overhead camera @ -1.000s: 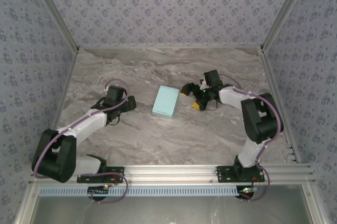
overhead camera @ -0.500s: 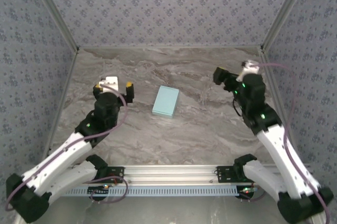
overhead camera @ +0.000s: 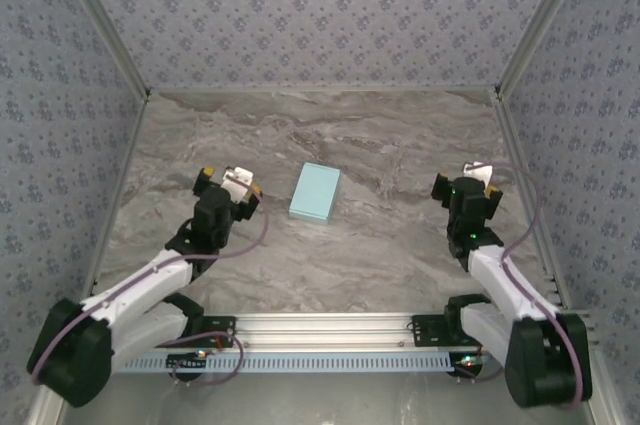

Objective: Fold the paper box

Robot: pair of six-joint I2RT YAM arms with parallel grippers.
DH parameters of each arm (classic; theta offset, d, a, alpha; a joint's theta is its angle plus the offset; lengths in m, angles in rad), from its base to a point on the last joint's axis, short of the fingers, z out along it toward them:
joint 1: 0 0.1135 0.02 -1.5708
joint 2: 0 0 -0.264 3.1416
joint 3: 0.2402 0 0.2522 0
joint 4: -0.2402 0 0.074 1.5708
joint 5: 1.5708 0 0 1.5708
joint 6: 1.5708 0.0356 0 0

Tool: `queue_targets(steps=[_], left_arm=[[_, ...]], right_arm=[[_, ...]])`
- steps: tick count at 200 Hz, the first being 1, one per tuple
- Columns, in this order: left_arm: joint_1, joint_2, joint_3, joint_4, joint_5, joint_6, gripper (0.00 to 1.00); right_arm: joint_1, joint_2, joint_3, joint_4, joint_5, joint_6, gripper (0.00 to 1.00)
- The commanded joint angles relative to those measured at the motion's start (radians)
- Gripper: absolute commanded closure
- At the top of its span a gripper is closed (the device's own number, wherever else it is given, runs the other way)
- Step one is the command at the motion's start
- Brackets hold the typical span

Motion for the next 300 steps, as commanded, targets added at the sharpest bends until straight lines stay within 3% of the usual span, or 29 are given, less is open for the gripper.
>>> queue_targets(steps=[1,29,68,93,109,125,136,149,158,300], left_arm=[[0.163,0.066,0.023,0.108,0.214,-0.023,0.01],[0.277,0.132,-0.030,0.214,0.324,-0.085,0.01],[0.413,0.273,-0.051,0.369,0.427,-0.203,0.01],[0.427,0.359,-0.045,0.460,0.439,-0.211,0.01],[0.445,0.421,-0.039,0.508,0.421,-0.231,0.01],[0.485,0.485,-0.052,0.591,0.452,-0.268,0.01],[0.501,0.551,-0.043,0.655,0.461,-0.287,0.01],[0.511,0.532,0.021,0.490,0.468,-0.295,0.00],[0.523,0.548,0.010,0.543,0.467,-0.313,0.01],[0.510,0.542,0.022,0.504,0.432,-0.307,0.01]], right_arm=[[-0.018,0.133,-0.021,0.290,-0.014,-0.067,0.00],[-0.014,0.316,-0.050,0.546,-0.066,-0.179,0.00],[-0.036,0.387,0.001,0.490,-0.302,-0.249,0.00],[-0.104,0.391,-0.067,0.603,-0.468,-0.229,0.00],[-0.124,0.475,-0.066,0.676,-0.476,-0.208,0.00],[-0.110,0.506,-0.007,0.582,-0.468,-0.227,0.00],[-0.104,0.521,-0.016,0.625,-0.434,-0.218,0.00],[-0.106,0.517,0.001,0.588,-0.416,-0.206,0.00],[-0.108,0.513,0.005,0.572,-0.414,-0.203,0.00],[-0.132,0.517,0.017,0.555,-0.453,-0.185,0.00]])
